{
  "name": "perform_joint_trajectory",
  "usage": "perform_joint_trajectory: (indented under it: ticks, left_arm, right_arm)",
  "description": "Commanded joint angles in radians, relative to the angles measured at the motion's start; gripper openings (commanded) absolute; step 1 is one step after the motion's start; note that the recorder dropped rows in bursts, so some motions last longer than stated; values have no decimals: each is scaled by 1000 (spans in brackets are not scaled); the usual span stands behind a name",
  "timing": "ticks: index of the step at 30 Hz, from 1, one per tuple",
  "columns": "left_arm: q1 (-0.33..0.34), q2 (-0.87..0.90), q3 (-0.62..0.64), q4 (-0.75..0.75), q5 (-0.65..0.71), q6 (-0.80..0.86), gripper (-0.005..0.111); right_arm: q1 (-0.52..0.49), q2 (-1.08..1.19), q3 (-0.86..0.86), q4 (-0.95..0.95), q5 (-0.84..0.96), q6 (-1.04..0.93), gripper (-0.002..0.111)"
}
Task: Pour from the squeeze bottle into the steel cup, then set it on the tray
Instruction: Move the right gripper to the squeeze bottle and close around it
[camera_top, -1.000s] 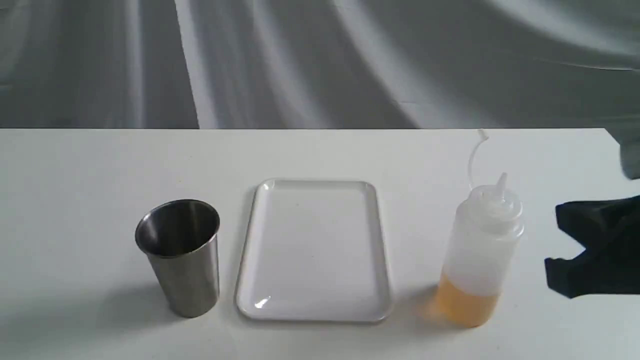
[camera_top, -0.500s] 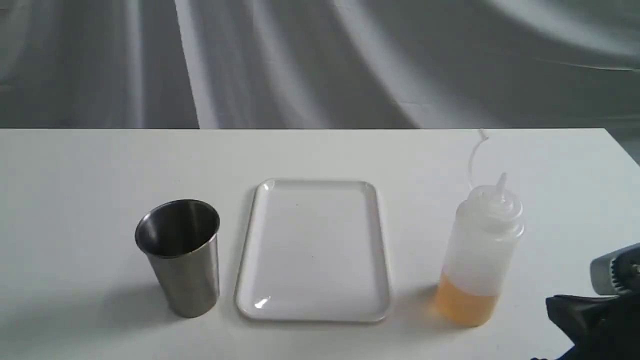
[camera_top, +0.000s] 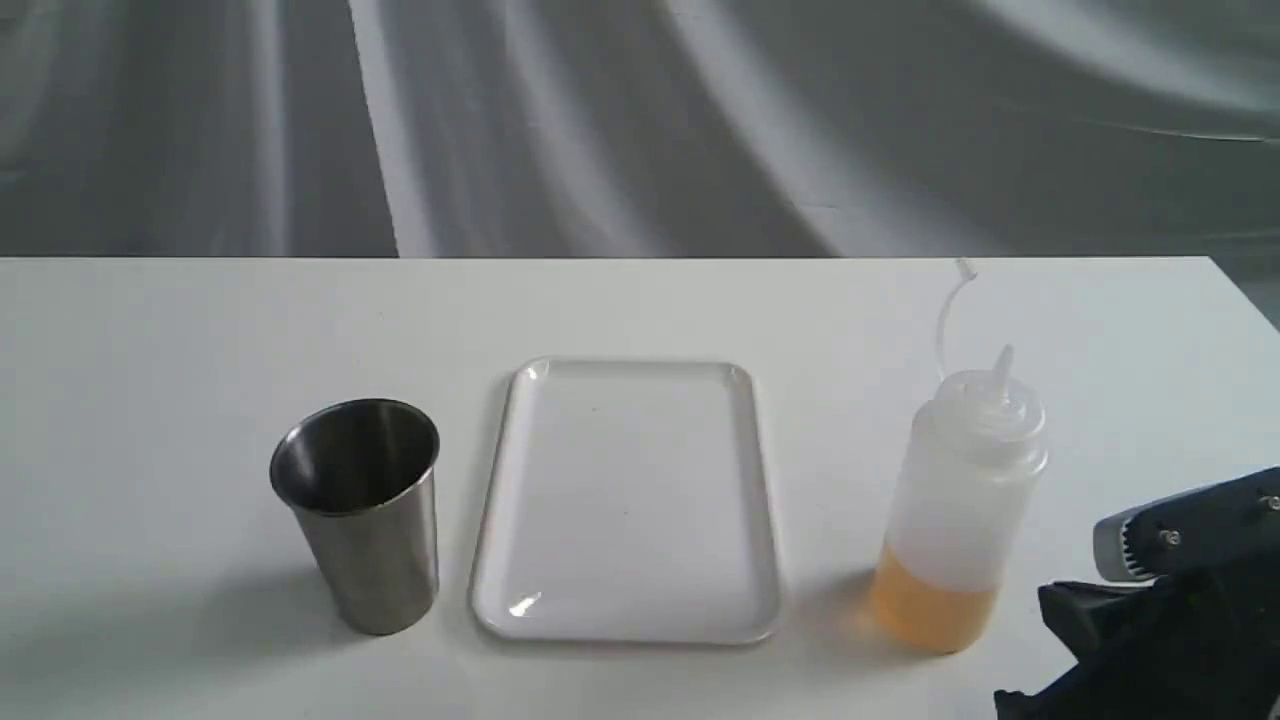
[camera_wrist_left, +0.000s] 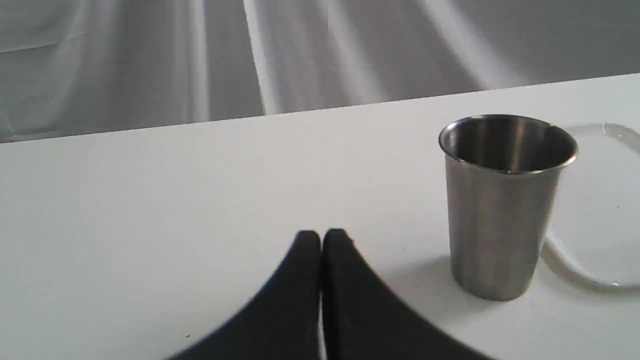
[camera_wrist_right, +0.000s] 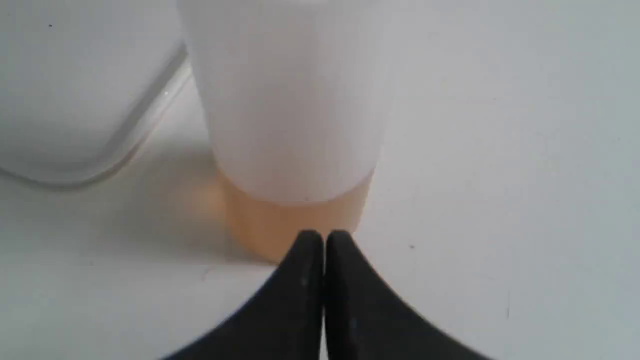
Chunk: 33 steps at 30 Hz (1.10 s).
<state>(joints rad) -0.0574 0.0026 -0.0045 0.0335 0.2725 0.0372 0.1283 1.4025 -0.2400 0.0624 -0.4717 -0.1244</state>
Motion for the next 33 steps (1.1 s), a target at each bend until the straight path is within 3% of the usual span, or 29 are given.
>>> perform_joint_trajectory:
  ticks: [1, 5, 10, 12, 33]
  left_arm:
    - [-6, -3, 4, -1, -7, -3, 0]
    - [-6, -3, 4, -1, -7, -1, 0]
    - [-6, -3, 4, -1, -7, -1, 0]
    - [-6, -3, 4, -1, -7, -1, 0]
    - [-6, -3, 4, -1, -7, -1, 0]
  right_arm:
    - [2, 1, 4, 6, -19, 4, 5]
    - [2, 1, 4, 6, -19, 4, 28]
    - [2, 1, 4, 6, -19, 51, 75]
    - [2, 1, 4, -12, -33, 51, 87]
    - [2, 52, -112, -48, -14, 51, 90]
